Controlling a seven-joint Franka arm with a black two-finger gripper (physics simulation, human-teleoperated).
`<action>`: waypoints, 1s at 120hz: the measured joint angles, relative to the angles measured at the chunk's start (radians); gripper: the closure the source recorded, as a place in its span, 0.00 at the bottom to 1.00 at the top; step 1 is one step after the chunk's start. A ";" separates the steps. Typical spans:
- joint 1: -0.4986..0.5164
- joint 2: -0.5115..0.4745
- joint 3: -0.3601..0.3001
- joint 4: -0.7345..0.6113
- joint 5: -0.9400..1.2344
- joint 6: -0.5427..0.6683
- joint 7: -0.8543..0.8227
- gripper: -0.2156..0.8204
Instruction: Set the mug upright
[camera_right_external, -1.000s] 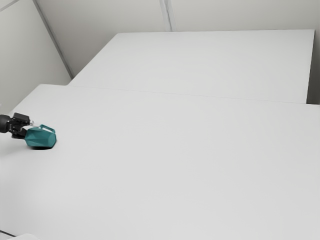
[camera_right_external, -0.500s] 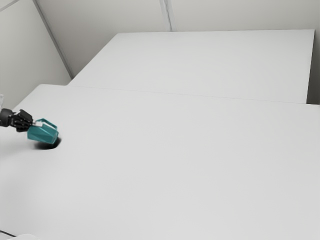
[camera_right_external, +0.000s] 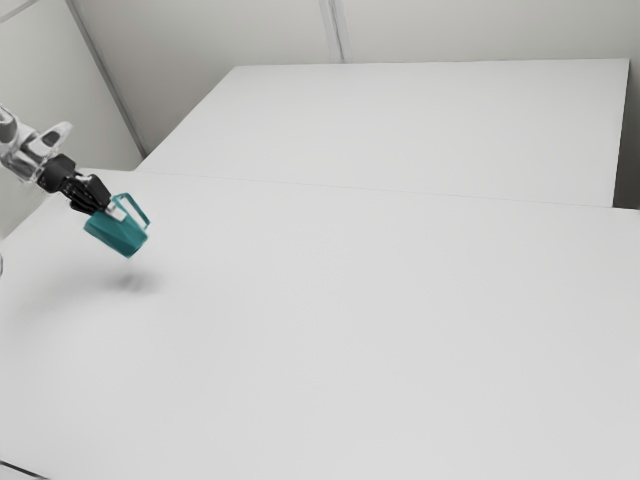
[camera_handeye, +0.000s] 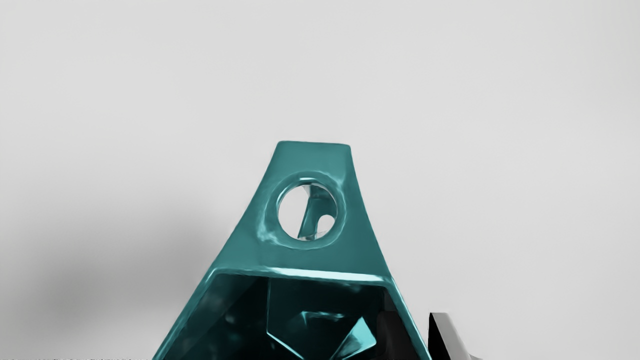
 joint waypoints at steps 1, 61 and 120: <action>-0.007 -0.006 0.001 -0.003 0.009 0.002 -0.002 0.95; -0.614 -0.270 0.346 -0.295 0.263 0.165 -0.150 0.96; -0.768 -0.338 0.238 -0.472 0.516 0.362 -0.389 0.96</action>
